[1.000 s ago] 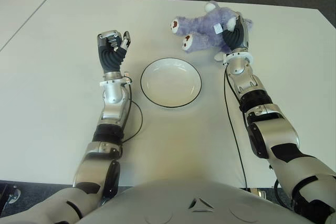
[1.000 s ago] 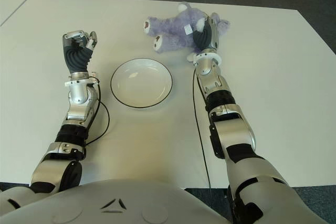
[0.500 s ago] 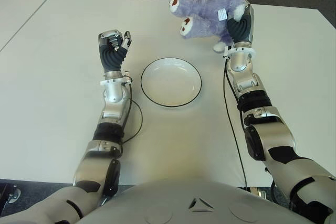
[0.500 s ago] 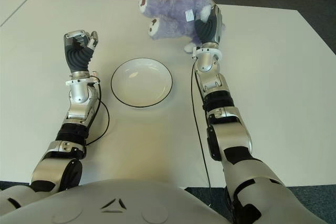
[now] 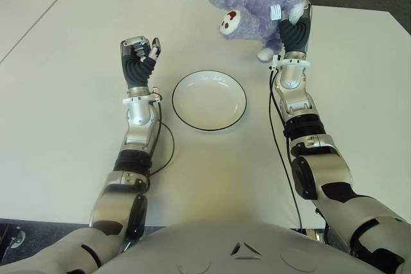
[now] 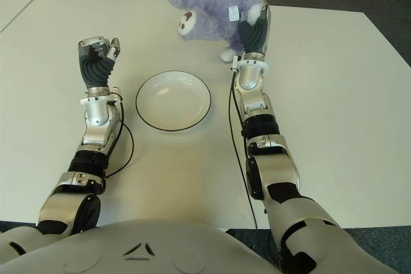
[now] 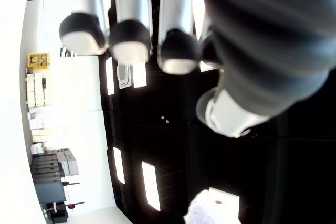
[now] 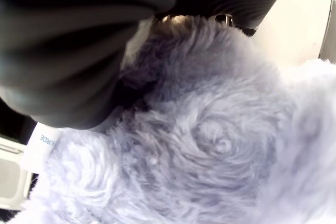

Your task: Put the doll into the plate.

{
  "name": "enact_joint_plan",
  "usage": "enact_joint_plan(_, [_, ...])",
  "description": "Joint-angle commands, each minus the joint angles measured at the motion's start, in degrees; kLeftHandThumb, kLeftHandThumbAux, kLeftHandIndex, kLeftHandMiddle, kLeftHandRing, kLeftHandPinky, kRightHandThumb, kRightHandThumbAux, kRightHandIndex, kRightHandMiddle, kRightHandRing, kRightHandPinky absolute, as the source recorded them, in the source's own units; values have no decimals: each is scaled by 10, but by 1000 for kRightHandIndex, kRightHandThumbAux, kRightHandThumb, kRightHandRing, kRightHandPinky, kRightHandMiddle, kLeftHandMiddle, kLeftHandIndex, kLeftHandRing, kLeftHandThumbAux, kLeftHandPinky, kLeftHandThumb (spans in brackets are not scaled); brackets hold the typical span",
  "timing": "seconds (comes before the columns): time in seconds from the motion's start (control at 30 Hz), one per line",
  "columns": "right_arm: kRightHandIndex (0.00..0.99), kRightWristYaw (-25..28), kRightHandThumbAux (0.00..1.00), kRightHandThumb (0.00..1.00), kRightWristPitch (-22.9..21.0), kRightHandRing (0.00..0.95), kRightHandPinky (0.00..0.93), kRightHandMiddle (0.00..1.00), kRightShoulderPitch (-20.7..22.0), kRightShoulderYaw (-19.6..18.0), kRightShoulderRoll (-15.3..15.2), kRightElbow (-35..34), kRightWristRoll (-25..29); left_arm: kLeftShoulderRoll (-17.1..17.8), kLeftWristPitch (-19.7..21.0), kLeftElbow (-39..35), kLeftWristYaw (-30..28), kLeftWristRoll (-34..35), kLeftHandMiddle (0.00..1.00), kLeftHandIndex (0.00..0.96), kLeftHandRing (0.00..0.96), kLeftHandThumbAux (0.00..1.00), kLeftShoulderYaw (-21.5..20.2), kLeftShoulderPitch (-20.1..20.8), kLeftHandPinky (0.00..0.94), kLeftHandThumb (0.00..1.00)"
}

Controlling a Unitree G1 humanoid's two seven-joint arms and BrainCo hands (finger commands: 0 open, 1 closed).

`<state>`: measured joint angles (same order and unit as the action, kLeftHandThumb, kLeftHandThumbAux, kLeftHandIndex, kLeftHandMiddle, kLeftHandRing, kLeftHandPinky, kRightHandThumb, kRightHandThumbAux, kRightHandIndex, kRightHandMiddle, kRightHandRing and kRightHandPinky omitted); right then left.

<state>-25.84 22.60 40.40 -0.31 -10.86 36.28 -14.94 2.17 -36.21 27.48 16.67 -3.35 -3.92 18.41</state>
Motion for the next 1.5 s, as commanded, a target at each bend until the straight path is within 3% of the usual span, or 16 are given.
enact_joint_plan(0.03, [396, 3, 679, 854, 17, 893, 895, 542, -13, -2, 8, -19, 4, -10, -1, 68, -1, -18, 891, 840, 897, 794, 5, -70, 883, 498])
enact_joint_plan(0.7, [398, 68, 678, 854, -7, 896, 901, 544, -77, 39, 6, -171, -46, -9, -5, 75, 4, -24, 886, 830, 893, 797, 7, -67, 883, 503])
enact_joint_plan(1.0, [397, 93, 679, 853, 30, 885, 887, 543, -98, 70, -23, -213, -99, -8, -9, 88, 11, -27, 890, 839, 896, 795, 4, -59, 883, 495])
enact_joint_plan(1.2, [399, 112, 678, 854, 57, 882, 890, 545, -102, 71, -24, -210, -84, -9, -11, 94, 13, -26, 889, 839, 895, 792, 2, -56, 881, 494])
enact_joint_plan(1.5, [398, 138, 678, 853, 58, 880, 891, 546, -108, 50, 9, -205, -9, -8, -17, 107, 18, -28, 887, 838, 893, 793, 2, -49, 880, 493])
